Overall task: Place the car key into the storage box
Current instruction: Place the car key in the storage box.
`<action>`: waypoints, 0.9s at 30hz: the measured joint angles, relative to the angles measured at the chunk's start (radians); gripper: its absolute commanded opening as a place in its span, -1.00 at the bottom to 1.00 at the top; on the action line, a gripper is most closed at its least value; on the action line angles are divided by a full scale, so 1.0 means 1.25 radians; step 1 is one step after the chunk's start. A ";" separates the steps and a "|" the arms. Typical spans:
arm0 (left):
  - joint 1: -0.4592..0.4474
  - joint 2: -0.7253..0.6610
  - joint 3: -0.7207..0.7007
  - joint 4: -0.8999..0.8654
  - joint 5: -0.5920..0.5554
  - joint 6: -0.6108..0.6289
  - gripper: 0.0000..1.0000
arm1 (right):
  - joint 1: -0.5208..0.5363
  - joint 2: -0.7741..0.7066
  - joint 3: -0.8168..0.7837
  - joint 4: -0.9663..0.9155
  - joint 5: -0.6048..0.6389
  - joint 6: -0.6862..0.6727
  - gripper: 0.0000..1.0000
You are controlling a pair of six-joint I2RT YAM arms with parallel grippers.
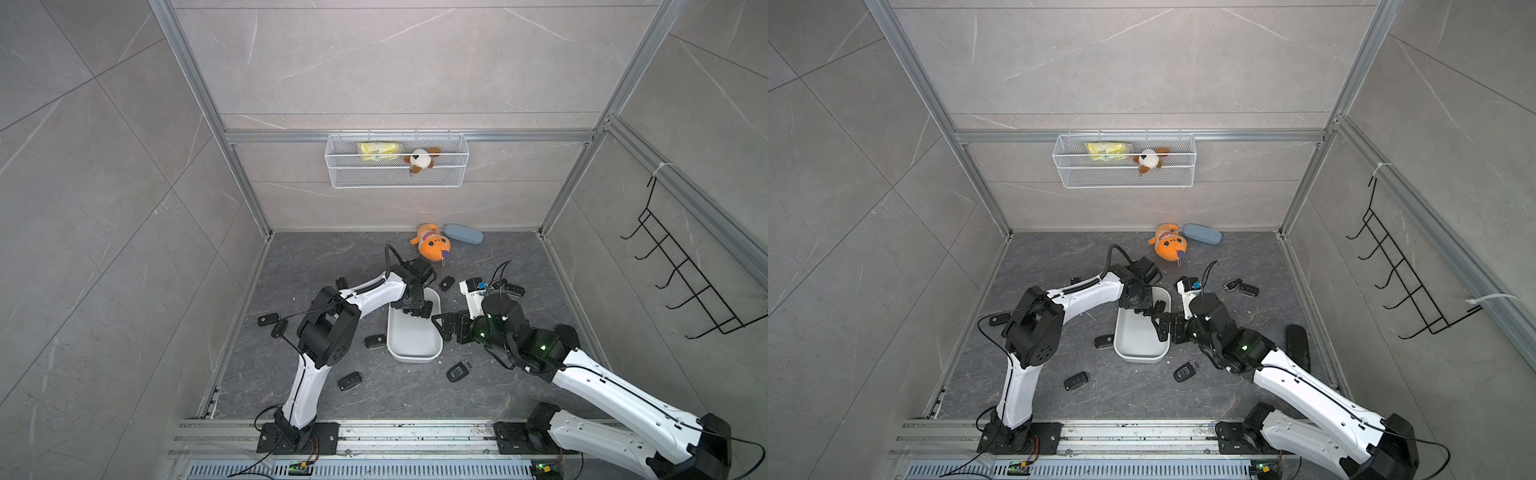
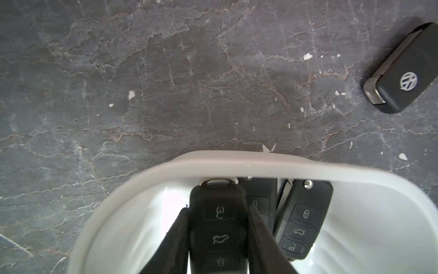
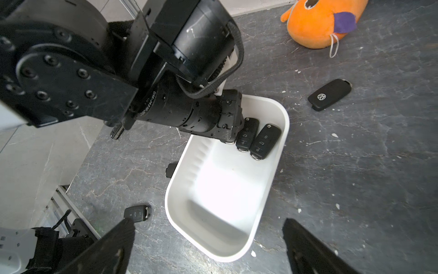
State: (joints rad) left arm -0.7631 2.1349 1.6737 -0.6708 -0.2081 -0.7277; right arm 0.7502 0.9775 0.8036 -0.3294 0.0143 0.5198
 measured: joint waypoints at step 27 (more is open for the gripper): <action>0.000 0.013 0.012 -0.023 -0.028 0.006 -0.08 | 0.000 -0.004 0.000 -0.009 0.007 0.000 0.99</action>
State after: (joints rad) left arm -0.7631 2.1506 1.6886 -0.6998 -0.2428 -0.7200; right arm 0.7502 0.9726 0.8036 -0.3408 0.0227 0.5198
